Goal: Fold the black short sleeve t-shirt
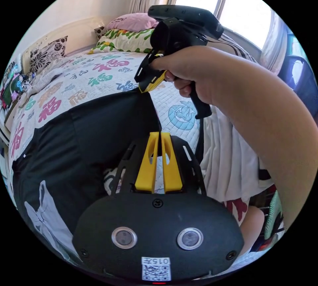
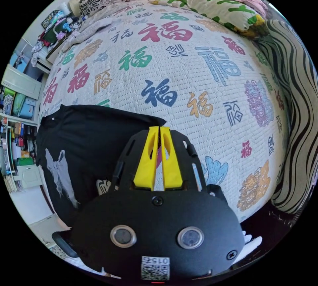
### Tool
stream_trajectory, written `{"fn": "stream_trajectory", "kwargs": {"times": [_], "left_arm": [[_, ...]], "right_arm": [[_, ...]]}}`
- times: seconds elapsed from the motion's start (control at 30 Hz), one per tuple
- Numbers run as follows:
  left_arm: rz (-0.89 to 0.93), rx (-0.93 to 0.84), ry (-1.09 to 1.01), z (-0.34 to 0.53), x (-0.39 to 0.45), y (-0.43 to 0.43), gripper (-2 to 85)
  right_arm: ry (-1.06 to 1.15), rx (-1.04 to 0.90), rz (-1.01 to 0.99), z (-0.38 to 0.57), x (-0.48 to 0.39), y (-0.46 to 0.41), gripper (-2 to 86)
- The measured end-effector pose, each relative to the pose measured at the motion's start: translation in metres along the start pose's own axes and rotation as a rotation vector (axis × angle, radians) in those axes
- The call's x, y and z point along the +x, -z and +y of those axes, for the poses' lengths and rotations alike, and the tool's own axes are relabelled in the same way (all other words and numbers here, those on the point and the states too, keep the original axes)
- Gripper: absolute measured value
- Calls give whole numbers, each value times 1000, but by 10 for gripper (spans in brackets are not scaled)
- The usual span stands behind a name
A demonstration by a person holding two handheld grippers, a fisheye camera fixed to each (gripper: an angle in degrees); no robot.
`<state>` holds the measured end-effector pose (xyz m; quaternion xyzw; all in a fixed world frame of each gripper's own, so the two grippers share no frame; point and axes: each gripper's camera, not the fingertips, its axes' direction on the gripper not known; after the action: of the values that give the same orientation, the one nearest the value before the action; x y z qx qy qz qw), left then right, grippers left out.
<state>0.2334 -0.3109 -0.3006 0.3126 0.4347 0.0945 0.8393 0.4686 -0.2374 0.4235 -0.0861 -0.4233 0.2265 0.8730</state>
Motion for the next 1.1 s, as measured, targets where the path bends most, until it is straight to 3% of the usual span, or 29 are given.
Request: {"fn": "stream_trajectory", "kwargs": {"times": [0.13, 0.27, 0.43, 0.57, 0.7, 0.8, 1.0, 1.1], "left_arm": [[90, -76, -12, 0, -7, -13, 88], [247, 48, 27, 22, -28, 38, 119], [352, 171, 19, 118, -56, 161, 126], [113, 165, 169, 265, -103, 279, 124], [-180, 66, 476, 415, -147, 366, 127], [-257, 16, 644, 492, -157, 393, 130], [-268, -12, 748, 547, -169, 383, 144], [-303, -13, 747, 542, -169, 382, 145]], "right_arm": [[-74, 77, -59, 24, 21, 17, 73], [-28, 283, -110, 67, 17, 76, 109], [327, 497, -259, 182, -23, 157, 129], [649, 551, -407, 340, -28, 169, 132], [616, 354, -560, 445, 4, 115, 116], [467, 186, -607, 491, 25, 73, 112], [278, -10, -450, 531, 27, 26, 114], [232, 5, -379, 539, 21, 19, 103]]}}
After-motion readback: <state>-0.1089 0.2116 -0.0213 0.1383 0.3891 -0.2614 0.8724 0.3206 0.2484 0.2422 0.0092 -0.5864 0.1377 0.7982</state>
